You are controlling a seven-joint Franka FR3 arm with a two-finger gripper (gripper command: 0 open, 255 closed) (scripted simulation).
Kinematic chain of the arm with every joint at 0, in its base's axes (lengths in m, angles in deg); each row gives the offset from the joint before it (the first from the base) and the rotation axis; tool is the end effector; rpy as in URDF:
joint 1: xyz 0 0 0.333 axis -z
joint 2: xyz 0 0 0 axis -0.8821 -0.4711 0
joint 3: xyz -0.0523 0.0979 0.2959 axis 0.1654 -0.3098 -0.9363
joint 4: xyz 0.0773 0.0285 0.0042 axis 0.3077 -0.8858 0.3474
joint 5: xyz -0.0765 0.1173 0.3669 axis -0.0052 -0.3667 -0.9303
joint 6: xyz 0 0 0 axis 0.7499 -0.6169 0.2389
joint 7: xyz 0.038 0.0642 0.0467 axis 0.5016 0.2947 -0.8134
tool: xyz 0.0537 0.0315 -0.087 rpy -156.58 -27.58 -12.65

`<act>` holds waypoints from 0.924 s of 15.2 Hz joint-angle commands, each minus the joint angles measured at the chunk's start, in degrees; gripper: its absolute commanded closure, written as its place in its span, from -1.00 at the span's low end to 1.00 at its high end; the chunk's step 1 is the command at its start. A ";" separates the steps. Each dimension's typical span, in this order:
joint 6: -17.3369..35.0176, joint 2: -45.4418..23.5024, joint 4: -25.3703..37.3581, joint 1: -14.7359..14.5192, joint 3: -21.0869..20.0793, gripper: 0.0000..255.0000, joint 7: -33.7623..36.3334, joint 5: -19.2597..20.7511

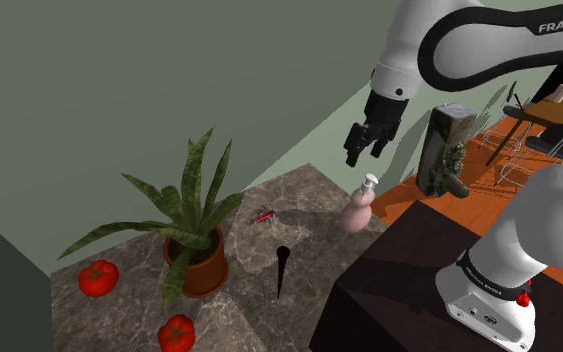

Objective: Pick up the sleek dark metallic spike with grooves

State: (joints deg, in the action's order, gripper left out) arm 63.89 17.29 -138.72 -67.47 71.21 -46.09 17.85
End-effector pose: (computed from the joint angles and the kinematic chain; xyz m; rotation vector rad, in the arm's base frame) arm 0.3362 0.1121 0.4644 -3.0345 0.1700 -0.0212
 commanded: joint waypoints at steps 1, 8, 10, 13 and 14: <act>4.17 -2.69 -1.02 -1.01 -1.74 -1.00 1.29 -1.75; 18.63 -13.89 -2.88 -4.15 -7.40 -1.00 4.68 -6.98; 22.83 -17.88 -2.61 -4.91 -8.98 -1.00 5.65 -8.09; 29.03 -24.37 -1.56 -5.88 -11.29 -1.00 7.27 -9.15; 31.05 -26.65 -1.04 -6.14 -12.04 -1.00 7.88 -9.28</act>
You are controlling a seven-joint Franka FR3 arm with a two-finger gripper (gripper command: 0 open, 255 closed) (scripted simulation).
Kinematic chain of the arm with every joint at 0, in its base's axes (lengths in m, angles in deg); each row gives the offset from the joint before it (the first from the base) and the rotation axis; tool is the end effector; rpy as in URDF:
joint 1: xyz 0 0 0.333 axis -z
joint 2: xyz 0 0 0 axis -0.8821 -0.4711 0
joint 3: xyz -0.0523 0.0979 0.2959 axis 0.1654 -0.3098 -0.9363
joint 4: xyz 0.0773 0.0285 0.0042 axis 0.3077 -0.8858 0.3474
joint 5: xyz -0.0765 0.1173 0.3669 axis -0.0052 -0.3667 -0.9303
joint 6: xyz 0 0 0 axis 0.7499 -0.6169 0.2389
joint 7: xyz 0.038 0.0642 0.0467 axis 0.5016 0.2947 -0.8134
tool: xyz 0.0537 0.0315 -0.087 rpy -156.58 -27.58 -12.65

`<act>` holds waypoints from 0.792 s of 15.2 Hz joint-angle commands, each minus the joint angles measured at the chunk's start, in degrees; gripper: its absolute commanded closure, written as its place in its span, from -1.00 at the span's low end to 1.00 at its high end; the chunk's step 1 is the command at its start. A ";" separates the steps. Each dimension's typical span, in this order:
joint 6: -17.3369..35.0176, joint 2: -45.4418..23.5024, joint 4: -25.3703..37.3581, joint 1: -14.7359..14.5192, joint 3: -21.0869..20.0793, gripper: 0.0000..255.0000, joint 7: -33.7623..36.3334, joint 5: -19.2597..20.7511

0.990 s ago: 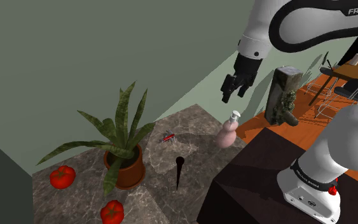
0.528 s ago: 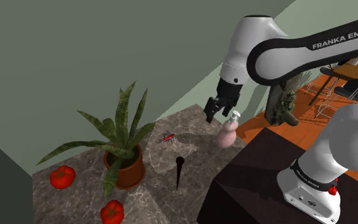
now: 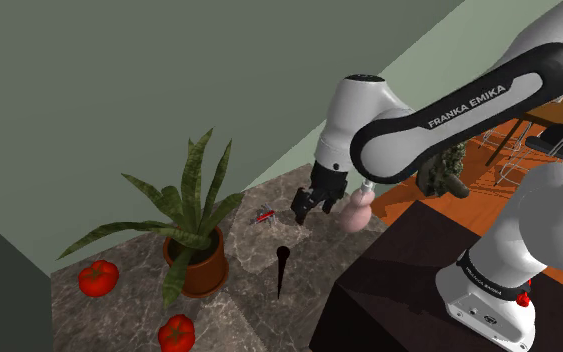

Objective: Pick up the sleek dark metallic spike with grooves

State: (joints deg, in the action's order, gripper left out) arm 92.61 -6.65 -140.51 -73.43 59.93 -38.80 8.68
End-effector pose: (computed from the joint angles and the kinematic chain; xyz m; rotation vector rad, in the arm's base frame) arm 0.3583 0.2271 0.3302 -2.9553 0.1744 -0.0099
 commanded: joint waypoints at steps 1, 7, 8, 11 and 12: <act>4.32 -5.04 1.35 -0.43 -1.47 -1.00 1.26 -0.12; 15.26 -19.62 6.44 -2.37 -4.22 -1.00 7.22 3.57; 15.99 -20.74 6.93 -2.71 -4.17 -1.00 7.80 4.09; 18.55 -23.32 6.86 -3.07 -3.77 -1.00 8.03 4.97; 19.39 -24.20 6.87 -3.19 -3.61 -1.00 8.12 5.29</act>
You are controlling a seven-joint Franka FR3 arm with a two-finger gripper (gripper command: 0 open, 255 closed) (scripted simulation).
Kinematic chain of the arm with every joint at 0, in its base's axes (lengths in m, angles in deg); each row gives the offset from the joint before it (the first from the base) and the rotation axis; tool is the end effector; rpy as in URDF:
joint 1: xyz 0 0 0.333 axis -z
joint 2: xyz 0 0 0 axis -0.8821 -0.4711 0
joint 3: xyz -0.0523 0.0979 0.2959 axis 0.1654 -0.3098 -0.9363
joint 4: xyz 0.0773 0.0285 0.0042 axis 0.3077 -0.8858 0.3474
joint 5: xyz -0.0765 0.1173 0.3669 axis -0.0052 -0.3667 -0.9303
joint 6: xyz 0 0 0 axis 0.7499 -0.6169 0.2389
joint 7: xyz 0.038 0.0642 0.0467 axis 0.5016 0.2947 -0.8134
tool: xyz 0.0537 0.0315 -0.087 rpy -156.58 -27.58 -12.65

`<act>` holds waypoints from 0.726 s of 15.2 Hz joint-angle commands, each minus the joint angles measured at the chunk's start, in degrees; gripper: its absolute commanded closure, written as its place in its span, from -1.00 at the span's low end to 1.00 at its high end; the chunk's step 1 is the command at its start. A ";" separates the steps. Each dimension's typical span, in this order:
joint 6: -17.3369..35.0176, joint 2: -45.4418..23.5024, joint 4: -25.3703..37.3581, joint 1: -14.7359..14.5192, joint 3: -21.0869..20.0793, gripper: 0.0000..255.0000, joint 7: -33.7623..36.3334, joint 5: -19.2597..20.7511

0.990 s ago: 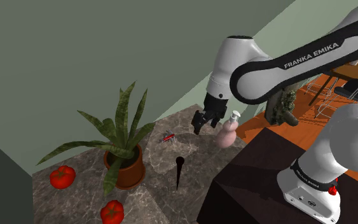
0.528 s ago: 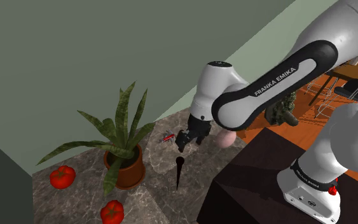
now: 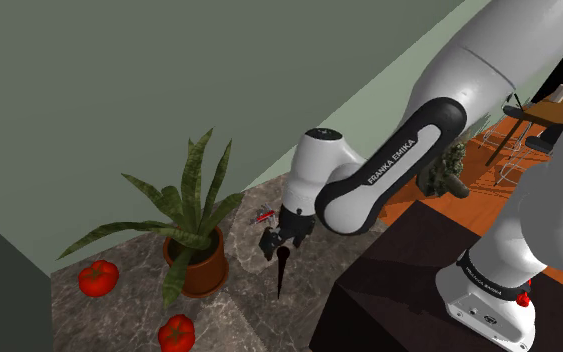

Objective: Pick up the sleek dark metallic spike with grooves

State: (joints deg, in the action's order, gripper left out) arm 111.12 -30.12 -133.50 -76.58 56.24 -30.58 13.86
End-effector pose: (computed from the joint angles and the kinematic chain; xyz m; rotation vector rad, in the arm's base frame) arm 0.3741 0.3018 0.2359 -2.9058 0.1777 -0.0042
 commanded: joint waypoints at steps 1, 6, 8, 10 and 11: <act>1.72 -1.62 -0.12 -0.18 0.25 -1.00 0.00 0.44; 3.78 -3.98 0.10 -0.66 0.86 1.00 0.28 1.35; 3.77 -3.91 0.06 -0.68 0.83 1.00 0.31 1.33; 3.76 -3.90 0.05 -0.67 0.82 1.00 0.30 1.32; 3.76 -3.90 0.05 -0.68 0.83 1.00 0.32 1.33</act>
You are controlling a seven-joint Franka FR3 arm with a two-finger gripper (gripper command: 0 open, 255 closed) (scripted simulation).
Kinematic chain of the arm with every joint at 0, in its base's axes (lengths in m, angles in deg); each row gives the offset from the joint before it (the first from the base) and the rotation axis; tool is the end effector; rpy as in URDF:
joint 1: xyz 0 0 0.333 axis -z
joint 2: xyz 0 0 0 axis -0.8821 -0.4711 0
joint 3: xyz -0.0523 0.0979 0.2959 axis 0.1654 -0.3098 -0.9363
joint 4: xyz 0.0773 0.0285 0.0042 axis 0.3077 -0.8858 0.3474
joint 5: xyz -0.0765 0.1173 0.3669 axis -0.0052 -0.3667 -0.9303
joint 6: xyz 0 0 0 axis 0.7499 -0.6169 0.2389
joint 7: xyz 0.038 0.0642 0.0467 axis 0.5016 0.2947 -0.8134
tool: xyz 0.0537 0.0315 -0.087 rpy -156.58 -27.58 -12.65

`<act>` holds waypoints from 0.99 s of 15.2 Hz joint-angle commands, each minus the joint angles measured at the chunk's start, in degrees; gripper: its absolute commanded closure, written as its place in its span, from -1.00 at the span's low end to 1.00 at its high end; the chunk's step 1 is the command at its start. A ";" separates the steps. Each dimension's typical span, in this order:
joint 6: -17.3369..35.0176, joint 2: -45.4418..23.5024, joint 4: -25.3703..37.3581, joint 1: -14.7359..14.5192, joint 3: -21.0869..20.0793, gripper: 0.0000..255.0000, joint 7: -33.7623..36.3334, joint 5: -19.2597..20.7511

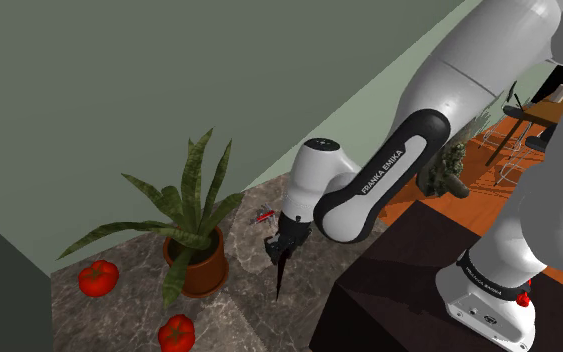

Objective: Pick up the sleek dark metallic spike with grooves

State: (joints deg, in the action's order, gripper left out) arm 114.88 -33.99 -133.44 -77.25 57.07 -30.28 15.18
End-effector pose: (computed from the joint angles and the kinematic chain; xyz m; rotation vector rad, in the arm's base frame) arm 0.3740 0.3014 0.2127 -2.9049 0.1777 -0.0059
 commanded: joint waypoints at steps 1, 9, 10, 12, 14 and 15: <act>0.00 -0.03 -0.02 -0.01 -0.01 1.00 0.00 0.00; -4.08 4.38 -0.21 0.91 -1.07 1.00 -0.50 -1.62; -4.93 5.24 -0.20 1.05 -1.23 1.00 -0.58 -1.92; -6.65 6.96 -0.13 1.27 -1.47 1.00 -0.73 -2.49; -8.38 8.63 0.00 1.44 -1.62 1.00 -0.85 -3.03; -9.26 9.46 0.08 1.50 -1.67 1.00 -0.90 -3.27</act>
State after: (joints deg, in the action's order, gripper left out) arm 106.51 -25.40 -133.39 -75.79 55.49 -31.17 12.19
